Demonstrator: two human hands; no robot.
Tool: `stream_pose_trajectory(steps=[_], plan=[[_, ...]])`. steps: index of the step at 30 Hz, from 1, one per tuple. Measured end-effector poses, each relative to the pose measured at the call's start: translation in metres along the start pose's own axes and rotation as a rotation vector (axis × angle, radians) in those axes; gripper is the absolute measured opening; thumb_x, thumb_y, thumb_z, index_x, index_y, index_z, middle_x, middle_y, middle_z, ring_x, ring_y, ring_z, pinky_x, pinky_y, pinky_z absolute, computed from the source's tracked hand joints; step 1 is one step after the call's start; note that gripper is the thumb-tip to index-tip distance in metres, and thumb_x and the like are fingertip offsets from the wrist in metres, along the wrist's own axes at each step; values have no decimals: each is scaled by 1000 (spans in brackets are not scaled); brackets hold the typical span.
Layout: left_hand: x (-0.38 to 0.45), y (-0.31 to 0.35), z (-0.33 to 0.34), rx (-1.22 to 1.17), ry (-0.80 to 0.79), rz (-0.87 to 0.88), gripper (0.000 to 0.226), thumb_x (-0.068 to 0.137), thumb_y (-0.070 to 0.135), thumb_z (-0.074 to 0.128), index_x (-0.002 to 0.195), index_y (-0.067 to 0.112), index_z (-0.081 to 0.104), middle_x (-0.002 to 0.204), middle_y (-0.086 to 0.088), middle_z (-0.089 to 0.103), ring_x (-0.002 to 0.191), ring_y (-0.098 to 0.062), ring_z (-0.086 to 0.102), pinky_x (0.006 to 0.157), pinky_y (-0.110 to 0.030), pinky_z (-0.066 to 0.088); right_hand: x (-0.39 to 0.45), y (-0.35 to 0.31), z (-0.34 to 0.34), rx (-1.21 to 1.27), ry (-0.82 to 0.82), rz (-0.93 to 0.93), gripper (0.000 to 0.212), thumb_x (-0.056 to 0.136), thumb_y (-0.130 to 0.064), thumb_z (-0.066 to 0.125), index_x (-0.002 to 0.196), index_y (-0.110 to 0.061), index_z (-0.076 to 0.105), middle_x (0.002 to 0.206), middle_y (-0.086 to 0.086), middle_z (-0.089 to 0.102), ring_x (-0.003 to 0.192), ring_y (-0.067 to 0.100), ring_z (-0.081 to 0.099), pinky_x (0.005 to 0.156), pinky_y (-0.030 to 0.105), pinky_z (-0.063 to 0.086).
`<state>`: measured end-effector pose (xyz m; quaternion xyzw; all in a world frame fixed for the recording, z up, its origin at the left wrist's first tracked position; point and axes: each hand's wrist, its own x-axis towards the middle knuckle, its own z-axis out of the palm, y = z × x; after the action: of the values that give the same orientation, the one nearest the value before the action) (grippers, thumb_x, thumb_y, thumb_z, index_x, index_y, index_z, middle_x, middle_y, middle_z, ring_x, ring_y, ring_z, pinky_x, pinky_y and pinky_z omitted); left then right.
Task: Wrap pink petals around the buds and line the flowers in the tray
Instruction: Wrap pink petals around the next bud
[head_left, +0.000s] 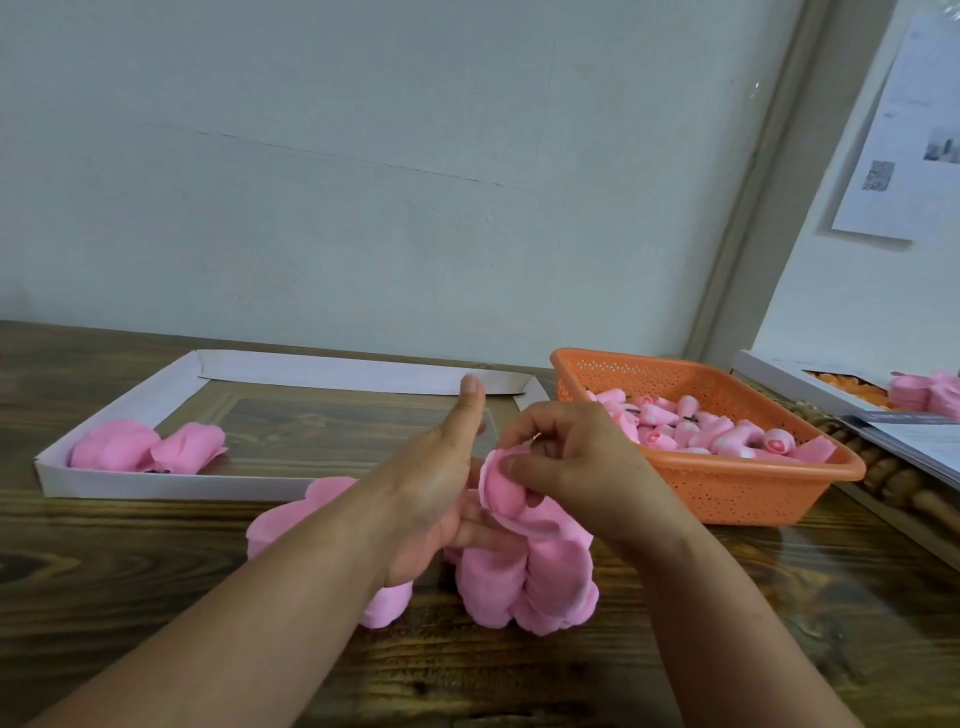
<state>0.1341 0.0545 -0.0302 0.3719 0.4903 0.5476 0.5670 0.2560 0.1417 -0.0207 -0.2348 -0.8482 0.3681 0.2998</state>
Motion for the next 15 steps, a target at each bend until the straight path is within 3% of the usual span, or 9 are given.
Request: stream_pose_trajectory(steps=[3,6,12,15], plan=[[1,2,-2,-13,50,5,42,101,39,36,121,5,55,100,-17,73,90,-32,71,72,-36,61,2,3,-4,173,119,57,20,77,9,65,68,-9,64,52,5,60,45,14,56,49,26,47],[2,0,-3,-5,59,36,22,98,10,49,112,0,63,99,-16,74,84,-24,73,70,-31,61,3,3,-5,245,165,60,21,76,13,64,66,-5,62,48,4,58,40,13,53,44,23,46],[5,-6,-3,-42,89,57,23,90,1,58,112,0,66,100,-17,73,92,-26,72,69,-30,61,3,4,-2,247,189,78,16,79,10,64,69,-2,61,40,1,55,35,12,52,41,19,44],[7,-7,-4,-41,139,60,21,88,-3,59,108,0,67,97,-17,74,87,-25,73,69,-30,61,2,4,-5,234,118,117,12,77,9,67,76,-2,64,53,7,62,46,14,59,50,25,51]])
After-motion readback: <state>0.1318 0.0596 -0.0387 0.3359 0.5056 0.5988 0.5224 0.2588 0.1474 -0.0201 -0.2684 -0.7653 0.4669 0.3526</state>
